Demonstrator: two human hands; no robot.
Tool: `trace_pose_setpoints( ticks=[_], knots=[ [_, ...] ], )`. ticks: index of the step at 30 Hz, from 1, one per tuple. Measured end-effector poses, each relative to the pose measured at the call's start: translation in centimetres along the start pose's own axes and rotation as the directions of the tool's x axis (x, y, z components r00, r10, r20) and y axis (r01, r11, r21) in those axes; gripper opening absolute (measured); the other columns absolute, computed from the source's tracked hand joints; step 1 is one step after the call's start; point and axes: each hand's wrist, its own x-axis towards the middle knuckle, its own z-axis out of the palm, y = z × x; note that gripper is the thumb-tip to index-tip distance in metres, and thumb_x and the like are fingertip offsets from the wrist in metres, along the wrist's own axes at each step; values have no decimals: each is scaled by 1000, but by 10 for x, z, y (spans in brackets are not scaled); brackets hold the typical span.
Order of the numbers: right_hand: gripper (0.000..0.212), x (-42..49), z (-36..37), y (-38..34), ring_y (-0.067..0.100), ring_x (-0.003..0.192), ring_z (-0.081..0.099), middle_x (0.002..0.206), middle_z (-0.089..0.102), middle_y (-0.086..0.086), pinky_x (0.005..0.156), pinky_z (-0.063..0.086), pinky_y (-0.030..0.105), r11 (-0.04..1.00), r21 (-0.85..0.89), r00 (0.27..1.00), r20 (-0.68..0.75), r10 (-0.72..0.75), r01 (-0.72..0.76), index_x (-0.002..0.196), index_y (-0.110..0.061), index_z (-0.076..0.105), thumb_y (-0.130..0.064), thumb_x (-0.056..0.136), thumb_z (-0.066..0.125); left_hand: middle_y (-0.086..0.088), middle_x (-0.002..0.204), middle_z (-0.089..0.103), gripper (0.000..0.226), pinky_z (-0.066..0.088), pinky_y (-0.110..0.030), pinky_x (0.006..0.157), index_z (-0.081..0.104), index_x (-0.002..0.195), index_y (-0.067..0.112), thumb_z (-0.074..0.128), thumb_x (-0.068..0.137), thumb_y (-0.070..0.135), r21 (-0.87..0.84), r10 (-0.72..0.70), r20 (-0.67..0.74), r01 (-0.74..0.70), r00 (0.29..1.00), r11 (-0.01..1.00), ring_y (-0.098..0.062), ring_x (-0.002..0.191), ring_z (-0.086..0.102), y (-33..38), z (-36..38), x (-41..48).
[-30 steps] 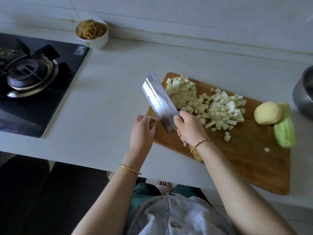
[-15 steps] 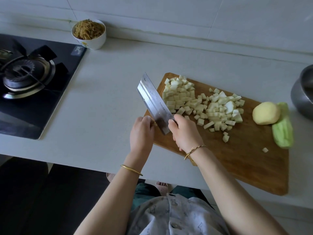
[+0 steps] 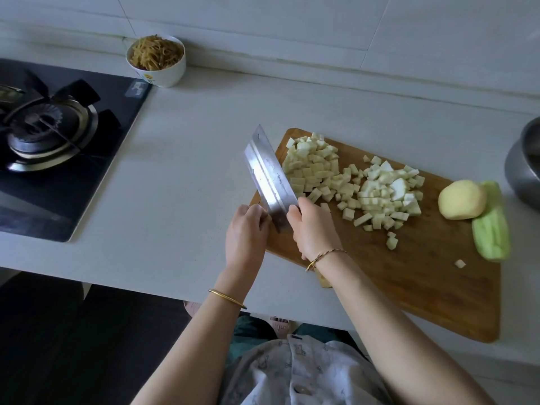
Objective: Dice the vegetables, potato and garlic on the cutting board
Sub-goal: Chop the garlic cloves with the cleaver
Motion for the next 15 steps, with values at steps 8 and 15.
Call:
trace_pose_setpoints(
  ticks=[8, 15],
  knots=[
    [36, -8, -1, 2, 26, 52, 39, 59, 45, 8, 52, 45, 38, 997, 24, 995, -72, -73, 75, 64, -18, 27, -26, 97, 39, -1, 101, 47, 11, 40, -21, 69, 61, 97, 5, 64, 87, 9, -129, -3, -48, -3, 999, 992, -13, 79, 47, -8, -3, -3],
    [37, -11, 2, 3, 23, 51, 34, 55, 41, 4, 50, 36, 33, 995, 4, 995, -22, -95, 95, 65, -16, 27, -25, 99, 39, -3, 100, 42, 5, 42, -24, 67, 65, 84, -1, 62, 86, 3, -53, 10, -52, -13, 999, 999, -14, 75, 46, -7, -2, -3]
  ],
)
